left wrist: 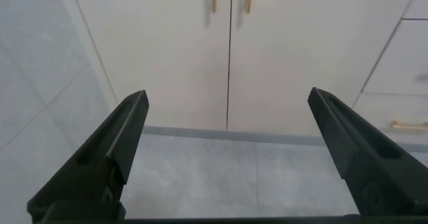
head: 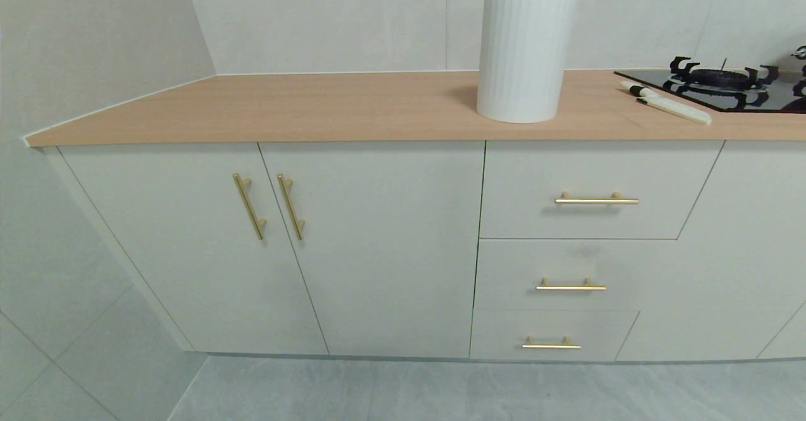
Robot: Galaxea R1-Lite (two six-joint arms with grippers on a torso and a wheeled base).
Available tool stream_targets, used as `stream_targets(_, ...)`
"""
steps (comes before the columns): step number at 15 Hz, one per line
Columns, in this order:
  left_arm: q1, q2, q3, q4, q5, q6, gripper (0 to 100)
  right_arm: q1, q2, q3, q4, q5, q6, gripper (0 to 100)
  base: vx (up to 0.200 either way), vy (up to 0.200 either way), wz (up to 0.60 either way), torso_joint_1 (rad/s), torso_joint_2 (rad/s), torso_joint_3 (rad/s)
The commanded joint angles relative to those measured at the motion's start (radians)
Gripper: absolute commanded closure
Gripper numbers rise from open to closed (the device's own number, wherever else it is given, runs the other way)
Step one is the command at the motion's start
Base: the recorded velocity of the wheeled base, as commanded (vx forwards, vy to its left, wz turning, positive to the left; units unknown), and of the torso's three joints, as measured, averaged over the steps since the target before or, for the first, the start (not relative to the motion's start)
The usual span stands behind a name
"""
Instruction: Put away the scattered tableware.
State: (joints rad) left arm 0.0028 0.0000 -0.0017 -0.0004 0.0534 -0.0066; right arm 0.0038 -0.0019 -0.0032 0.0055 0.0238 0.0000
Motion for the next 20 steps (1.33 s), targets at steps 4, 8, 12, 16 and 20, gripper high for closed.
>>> stream_targets(4, 0.000, 0.000, 0.000, -0.001, 0.000, -0.001, 0, 0.001, 0.002, 0.000, 0.001, 0.001, 0.000, 0, 0.200, 0.000, 0.00, 0.005, 0.00, -0.001)
stream_targets(8, 0.000, 0.000, 0.000, -0.001, 0.000, -0.001, 0, 0.001, 0.002, 0.000, 0.001, 0.001, 0.000, 0, 0.200, 0.000, 0.00, 0.002, 0.00, 0.004)
stream_targets(12, 0.000, 0.000, 0.000, -0.001, 0.000, -0.003, 0, 0.001, 0.002, 0.000, 0.001, 0.001, 0.000, 0, 0.200, 0.000, 0.00, 0.000, 0.00, 0.002)
stream_targets(16, 0.000, 0.000, 0.000, -0.001, 0.000, -0.007, 0, 0.001, 0.002, 0.000, 0.001, 0.001, 0.000, 0, 0.000, 0.000, 0.00, 0.000, 0.00, 0.000)
stream_targets(20, 0.000, 0.000, 0.000, -0.001, 0.000, -0.007, 0, -0.001, 0.002, 0.000, 0.001, 0.001, 0.000, 0, 0.000, 0.000, -0.45, -0.002, 0.00, 0.004)
